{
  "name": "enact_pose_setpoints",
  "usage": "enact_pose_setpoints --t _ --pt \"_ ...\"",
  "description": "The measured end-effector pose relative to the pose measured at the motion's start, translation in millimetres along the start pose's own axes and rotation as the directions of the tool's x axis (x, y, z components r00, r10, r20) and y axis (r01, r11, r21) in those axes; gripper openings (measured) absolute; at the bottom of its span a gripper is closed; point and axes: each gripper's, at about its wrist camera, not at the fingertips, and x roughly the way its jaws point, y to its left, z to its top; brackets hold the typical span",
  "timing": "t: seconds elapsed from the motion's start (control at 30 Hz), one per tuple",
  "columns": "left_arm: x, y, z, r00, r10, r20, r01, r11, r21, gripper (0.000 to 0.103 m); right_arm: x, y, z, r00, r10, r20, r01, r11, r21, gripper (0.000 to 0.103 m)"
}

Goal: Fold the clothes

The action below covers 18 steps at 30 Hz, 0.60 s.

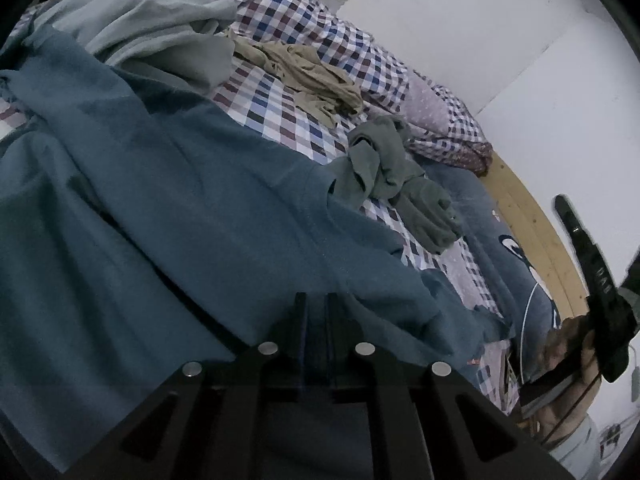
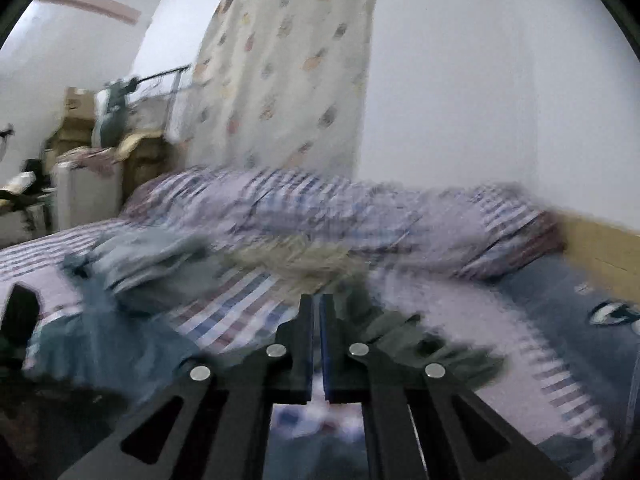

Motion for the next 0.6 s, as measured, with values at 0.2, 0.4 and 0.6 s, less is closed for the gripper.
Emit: enact_pose_setpoints --t 0.2,0.4,0.6 --pt "0.9 -1.4 -3.5 1.000 0.022 -0.014 -0.021 0.999 0.029 0.007 53.8 -23.2 -33.2 0.963 0.078 -0.256 -0.040 0.988 0.149 0.042" --pt "0.4 -1.1 -3.9 1.000 0.021 -0.017 -0.020 0.999 0.041 0.007 80.3 -38.2 -56.5 0.928 0.042 -0.369 0.019 0.987 0.161 0.064" --pt "1.3 0.8 -2.2 1.000 0.022 -0.022 -0.022 0.999 0.030 0.007 97.2 -44.0 -87.9 0.831 0.202 -0.519 -0.088 0.968 0.236 0.062"
